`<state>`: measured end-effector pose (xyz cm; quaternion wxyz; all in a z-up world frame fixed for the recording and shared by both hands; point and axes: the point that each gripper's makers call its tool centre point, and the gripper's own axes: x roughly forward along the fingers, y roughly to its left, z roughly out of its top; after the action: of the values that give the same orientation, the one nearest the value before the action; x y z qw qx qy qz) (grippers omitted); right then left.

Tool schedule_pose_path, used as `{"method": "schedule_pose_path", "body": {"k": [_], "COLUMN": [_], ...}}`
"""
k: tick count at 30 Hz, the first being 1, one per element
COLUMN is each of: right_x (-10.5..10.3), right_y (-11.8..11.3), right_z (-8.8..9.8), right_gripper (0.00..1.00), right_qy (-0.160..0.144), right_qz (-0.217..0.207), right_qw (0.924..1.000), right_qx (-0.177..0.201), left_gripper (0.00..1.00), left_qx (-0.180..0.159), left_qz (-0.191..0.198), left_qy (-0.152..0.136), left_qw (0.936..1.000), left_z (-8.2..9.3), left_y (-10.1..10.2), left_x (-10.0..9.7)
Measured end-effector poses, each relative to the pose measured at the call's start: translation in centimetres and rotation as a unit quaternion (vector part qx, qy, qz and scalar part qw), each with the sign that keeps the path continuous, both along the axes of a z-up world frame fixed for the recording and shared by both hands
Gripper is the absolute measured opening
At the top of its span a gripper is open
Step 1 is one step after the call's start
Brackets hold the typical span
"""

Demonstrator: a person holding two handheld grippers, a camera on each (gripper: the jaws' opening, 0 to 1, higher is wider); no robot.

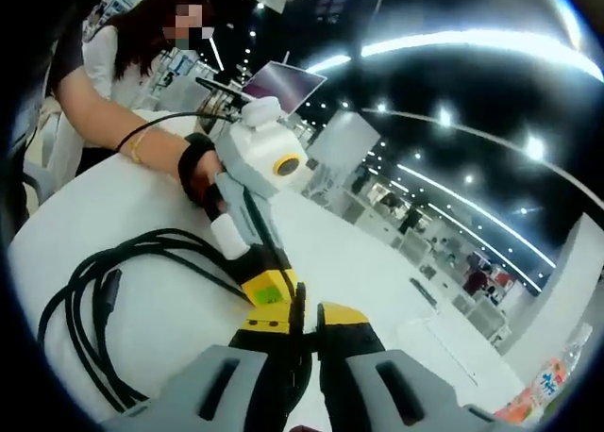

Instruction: Coil the Type-C to USB data cable on the desktop and secure it with Velcro straps.

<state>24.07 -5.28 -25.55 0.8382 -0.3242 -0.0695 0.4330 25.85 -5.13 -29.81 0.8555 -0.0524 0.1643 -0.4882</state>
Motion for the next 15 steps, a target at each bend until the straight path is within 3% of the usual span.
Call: {"method": "schedule_pose_path", "body": {"k": [8, 10, 15], "right_x": [0.6, 0.9, 1.6], "right_y": [0.8, 0.8, 1.0], "right_z": [0.6, 1.1, 1.6], "right_gripper": [0.01, 0.01, 0.01], "right_qy": [-0.018, -0.038, -0.042], "right_qz": [0.018, 0.015, 0.015], "right_qw": [0.9995, 0.9984, 0.9981], "right_qx": [-0.020, -0.039, -0.043], "left_gripper": [0.07, 0.06, 0.05], "left_qx": [0.003, 0.002, 0.002], "left_qz": [-0.009, -0.012, -0.017], "left_qy": [0.004, 0.007, 0.010], "left_qw": [0.9999, 0.9999, 0.9998], "left_z": [0.0, 0.0, -0.1], "left_y": [0.1, 0.2, 0.2], "left_x": [-0.2, -0.3, -0.5]}}
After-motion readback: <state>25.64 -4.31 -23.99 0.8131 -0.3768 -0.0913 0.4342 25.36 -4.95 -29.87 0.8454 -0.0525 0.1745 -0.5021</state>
